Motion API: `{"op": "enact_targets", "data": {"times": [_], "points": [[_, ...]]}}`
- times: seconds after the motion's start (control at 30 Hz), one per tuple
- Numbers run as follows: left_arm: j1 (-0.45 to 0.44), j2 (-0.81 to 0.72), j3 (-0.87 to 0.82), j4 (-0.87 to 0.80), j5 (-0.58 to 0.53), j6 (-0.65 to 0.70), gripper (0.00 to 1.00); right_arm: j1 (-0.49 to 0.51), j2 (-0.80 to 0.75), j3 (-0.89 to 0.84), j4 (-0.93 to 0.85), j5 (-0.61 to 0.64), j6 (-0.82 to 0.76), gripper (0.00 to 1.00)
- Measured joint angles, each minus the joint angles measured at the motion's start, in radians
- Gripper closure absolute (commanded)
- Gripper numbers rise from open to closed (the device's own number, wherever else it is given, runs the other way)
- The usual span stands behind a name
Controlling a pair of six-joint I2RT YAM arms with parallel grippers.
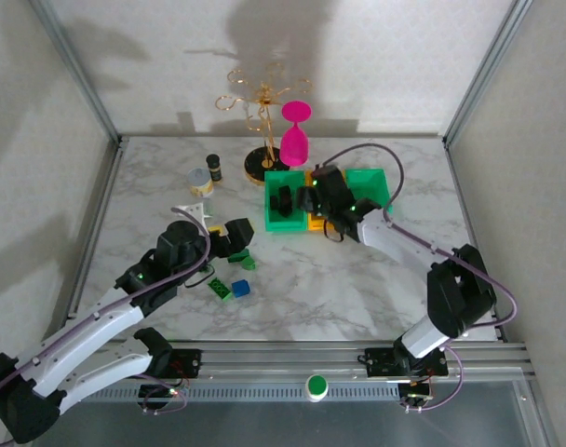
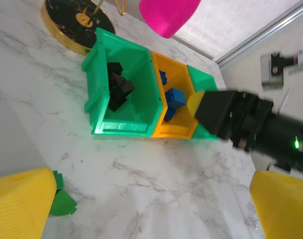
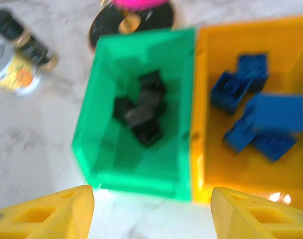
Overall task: Sort the legos into containers by color
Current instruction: Pick up the lego from the bottom-center of the table.
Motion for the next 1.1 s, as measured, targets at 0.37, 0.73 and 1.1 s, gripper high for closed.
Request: {"op": "enact_targets", "data": {"times": [0.37, 0.73, 1.1], "points": [[0.006, -0.192, -0.080, -0.217, -0.102, -0.087, 0.00, 0.321, 0.006, -0.130, 0.027, -0.008, 0.135, 0.31], [0.007, -0.310, -0.085, -0.351, -0.184, -0.163, 0.00, 0.481, 0.211, -0.096, 0.123, -0.029, 0.203, 0.29], [0.007, -0.359, -0.085, -0.394, -0.215, -0.198, 0.00, 0.490, 0.307, -0.008, 0.159, -0.029, 0.201, 0.27]]}}
